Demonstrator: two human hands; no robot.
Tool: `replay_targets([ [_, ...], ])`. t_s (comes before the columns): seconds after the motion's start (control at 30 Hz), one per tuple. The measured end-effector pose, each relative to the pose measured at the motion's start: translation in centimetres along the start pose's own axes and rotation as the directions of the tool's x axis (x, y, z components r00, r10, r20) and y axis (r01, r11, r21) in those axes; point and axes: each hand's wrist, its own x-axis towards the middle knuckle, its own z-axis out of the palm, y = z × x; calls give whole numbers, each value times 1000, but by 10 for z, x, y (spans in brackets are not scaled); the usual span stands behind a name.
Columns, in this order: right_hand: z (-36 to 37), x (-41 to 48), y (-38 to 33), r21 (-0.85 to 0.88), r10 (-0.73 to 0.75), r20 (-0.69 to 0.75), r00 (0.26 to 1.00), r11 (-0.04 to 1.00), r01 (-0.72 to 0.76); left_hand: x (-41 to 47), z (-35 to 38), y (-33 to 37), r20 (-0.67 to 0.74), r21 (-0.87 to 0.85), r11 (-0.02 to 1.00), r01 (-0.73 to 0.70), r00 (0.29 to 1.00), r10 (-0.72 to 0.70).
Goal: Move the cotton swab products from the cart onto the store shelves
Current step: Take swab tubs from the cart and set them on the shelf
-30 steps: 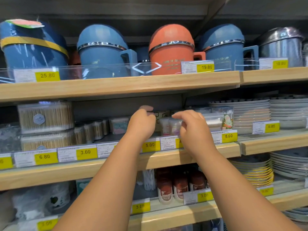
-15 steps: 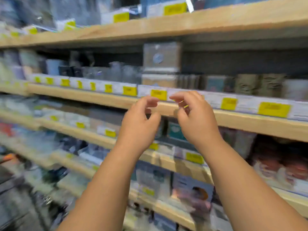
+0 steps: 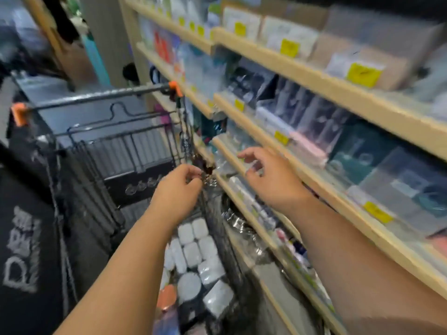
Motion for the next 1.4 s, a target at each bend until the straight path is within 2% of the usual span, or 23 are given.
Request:
replay_targets([
  [0.1,67,14,11,6,54,180,982,998,-56,13,-7,-66,43,67,987,144,988,-147],
  [0.23,145,28,28,-57,136,434,890,991,-123,29,-15,-151,66,150,926,348,931,-360],
  [0.37,214,34,46,-85,199,538,819,980,-182,33,-9,-221,122,209,844,494,843,-523],
  [0.5,271,41,57,-112,256,632,731,964,-240,35,9,-273,223,339,775,533,755,-617],
  [0.7,358,34,77,-204,274,777,566,961,-185,25,47,-344,271,490,679,547,644,-715],
  [0.77,384,27,84,-230,257,840,479,966,-115,19,62,-366,281,604,609,514,578,-766],
  [0.83,403,19,91,-234,204,891,404,972,25,15,74,-380,299,675,569,471,530,-793],
  [0.93,434,9,105,-196,92,916,391,953,233,10,87,-399,330,746,529,404,466,-821],
  [1.03,456,6,113,-197,9,928,373,861,469,4,98,-409,339,788,497,363,418,-843],
  [1.1,465,5,114,-193,-17,943,332,787,587,0,108,-414,292,782,475,403,436,-851],
  [1.23,483,1,117,-188,-2,958,286,749,636,-9,124,-428,221,781,487,391,557,-801],
  [1.3,487,0,119,-189,-22,954,299,730,657,-10,125,-431,207,791,490,366,594,-778],
  [1.4,490,-1,123,-197,-30,947,321,734,650,-5,122,-431,210,789,494,366,595,-776],
])
